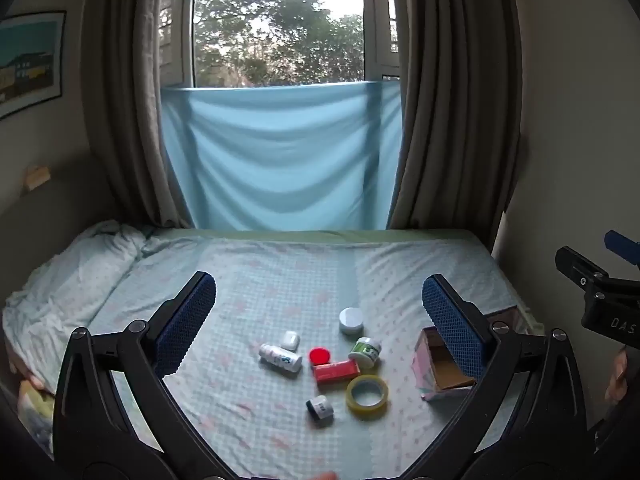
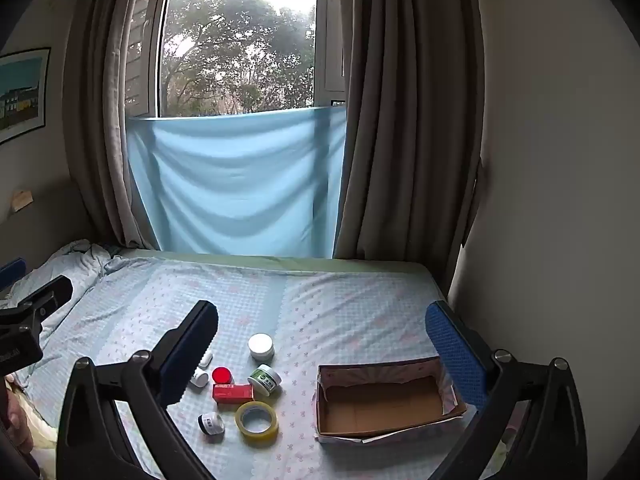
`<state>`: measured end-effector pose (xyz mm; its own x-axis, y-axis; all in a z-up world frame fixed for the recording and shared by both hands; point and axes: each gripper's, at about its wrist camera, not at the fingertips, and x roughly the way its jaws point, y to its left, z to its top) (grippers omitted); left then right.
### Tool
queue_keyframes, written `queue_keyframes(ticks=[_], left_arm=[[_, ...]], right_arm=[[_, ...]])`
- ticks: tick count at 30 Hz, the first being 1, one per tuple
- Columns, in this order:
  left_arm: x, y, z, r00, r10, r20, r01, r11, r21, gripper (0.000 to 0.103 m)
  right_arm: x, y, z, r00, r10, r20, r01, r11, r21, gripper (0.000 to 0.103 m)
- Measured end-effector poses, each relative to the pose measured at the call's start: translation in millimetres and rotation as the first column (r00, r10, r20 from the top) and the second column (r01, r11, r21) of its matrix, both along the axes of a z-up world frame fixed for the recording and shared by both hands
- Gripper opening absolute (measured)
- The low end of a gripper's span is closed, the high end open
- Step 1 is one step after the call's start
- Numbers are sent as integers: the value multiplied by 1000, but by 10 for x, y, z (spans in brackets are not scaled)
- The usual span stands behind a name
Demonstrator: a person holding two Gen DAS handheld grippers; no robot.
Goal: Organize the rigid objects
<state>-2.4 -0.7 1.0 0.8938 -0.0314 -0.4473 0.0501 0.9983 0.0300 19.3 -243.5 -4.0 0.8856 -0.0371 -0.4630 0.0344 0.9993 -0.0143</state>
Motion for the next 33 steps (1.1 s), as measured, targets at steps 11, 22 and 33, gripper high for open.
queue_keyframes(ticks=[11, 22, 33], left_arm=[[1, 72, -45, 1000, -8, -7, 7, 999, -34, 103], [-38, 82, -29, 1000, -12, -3, 12, 1000, -28, 103], [-41, 65, -46, 1000, -13, -8, 13, 1000, -25, 103]], right_arm=[[-3, -26, -46, 1000, 0, -14, 0, 1000, -3, 103], [-28, 24, -5, 1000, 2, -1, -2, 1000, -11, 103], [-45, 37, -20, 1000, 0, -3, 0, 1000, -9, 103]])
